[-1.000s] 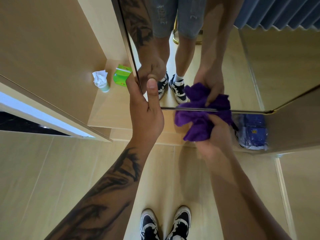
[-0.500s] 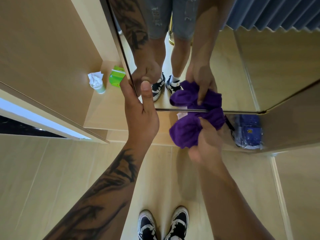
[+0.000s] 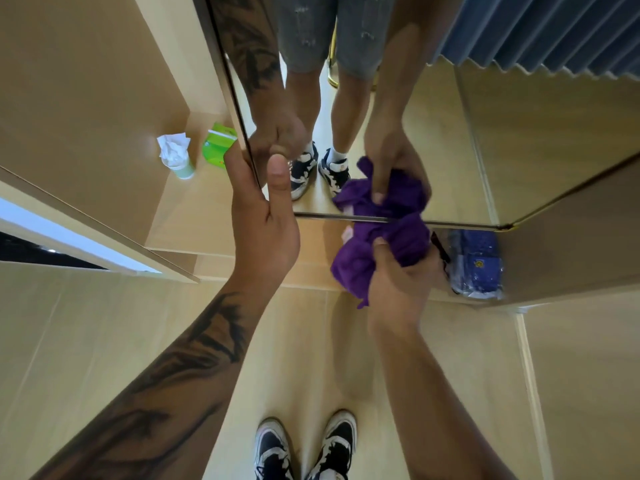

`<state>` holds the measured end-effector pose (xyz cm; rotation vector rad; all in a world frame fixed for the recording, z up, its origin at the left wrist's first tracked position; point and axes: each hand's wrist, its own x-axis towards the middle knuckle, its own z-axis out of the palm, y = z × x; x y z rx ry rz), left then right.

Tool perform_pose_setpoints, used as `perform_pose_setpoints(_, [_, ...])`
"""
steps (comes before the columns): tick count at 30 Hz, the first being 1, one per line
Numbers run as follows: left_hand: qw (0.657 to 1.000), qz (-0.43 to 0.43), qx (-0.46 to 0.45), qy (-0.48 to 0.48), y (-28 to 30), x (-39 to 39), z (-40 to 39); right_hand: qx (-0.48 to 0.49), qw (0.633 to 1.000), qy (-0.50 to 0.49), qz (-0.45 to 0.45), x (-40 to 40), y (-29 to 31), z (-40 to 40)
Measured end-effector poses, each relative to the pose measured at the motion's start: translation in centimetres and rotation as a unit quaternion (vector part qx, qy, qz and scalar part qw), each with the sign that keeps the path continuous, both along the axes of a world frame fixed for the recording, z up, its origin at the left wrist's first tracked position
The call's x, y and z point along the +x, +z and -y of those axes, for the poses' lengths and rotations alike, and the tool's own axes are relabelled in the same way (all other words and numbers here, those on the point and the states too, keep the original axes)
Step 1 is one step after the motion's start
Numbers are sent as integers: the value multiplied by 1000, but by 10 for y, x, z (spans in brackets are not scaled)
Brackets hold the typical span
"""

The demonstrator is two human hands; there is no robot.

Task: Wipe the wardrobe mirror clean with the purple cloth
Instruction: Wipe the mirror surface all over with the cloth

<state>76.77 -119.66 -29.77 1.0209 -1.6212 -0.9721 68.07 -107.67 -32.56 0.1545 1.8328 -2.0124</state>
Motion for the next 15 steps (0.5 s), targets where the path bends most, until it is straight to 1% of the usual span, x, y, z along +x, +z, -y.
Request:
perform_pose_setpoints(2, [1000,-11,0,0,3,-1,0,31,999,27,-23,19,-1,11])
perform_pose_setpoints(4, [1000,-12,-2,1,4,-1,-1,53,994,90,-40,38,-3,20])
perform_pose_setpoints(6, [1000,-2,2,5,3,-1,-2,50,984,165,-43,51,-3,22])
perform_pose_setpoints(7, [1000,4,4,4,2,-1,-1,44,983,174,-39,53,-3,21])
perform_pose_setpoints(8, [1000,8,3,3,1,0,-1,40,986,158,-31,51,-2,20])
perform_pose_setpoints(9, [1000,7,2,1,0,0,0,34,992,118,-14,44,-3,19])
perform_pose_setpoints(11, [1000,9,-3,-14,-1,2,1,2,999,6,37,22,0,12])
perform_pose_setpoints(12, [1000,12,-5,-21,0,2,2,-6,998,-35,48,10,1,8])
perform_pose_setpoints(13, [1000,13,-3,-25,0,2,2,-4,997,-56,48,0,1,5])
perform_pose_setpoints(15, [1000,12,3,-24,0,3,1,0,997,-51,56,-4,2,7])
